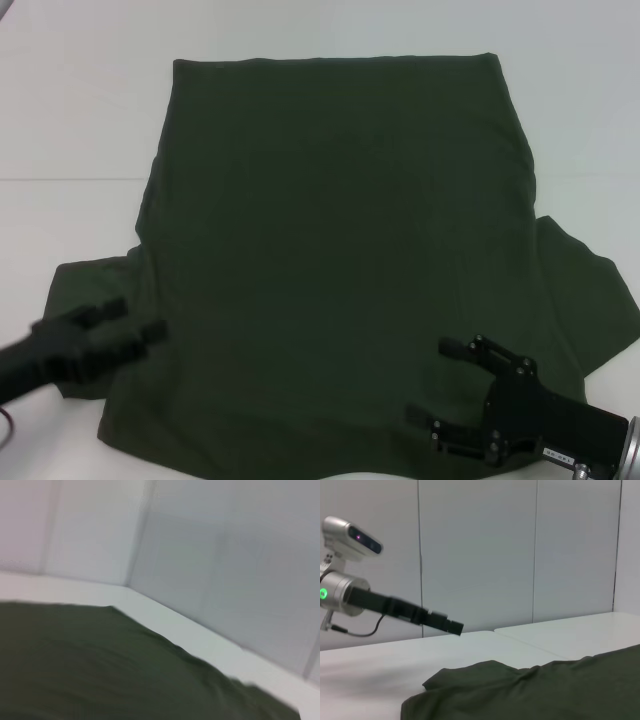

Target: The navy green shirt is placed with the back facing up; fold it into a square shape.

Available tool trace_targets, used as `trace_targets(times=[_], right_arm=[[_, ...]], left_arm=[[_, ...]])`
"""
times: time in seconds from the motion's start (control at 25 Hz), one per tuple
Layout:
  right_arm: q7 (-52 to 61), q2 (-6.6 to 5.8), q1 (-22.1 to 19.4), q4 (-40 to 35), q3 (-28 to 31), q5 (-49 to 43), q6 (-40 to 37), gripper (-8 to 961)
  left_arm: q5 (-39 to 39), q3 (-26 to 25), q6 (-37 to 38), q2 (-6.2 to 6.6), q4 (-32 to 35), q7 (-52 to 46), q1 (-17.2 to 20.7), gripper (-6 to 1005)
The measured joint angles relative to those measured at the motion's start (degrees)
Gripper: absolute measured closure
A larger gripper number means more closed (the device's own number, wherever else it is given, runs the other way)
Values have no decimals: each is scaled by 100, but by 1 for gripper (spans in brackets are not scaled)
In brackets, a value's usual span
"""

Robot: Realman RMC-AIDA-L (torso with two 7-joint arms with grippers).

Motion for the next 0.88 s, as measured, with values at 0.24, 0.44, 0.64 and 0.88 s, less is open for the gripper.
trace_targets(times=[0.24, 0.44, 0.64, 0.88], right_arm=[[7, 0, -20, -5, 0, 2, 0, 23], [20, 0, -36, -6, 0, 3, -16, 23], [39, 0, -38, 18, 7, 10, -54, 23], [40, 0, -38, 4, 9, 12, -114, 22]], left_arm=[[250, 22, 120, 488, 100, -2472, -204, 95], [1037, 22, 7, 787, 340, -4777, -402, 95], [1539, 0, -319, 941, 353, -5905, -488, 96], [2451, 17, -529, 1195, 364, -6788, -690, 96]])
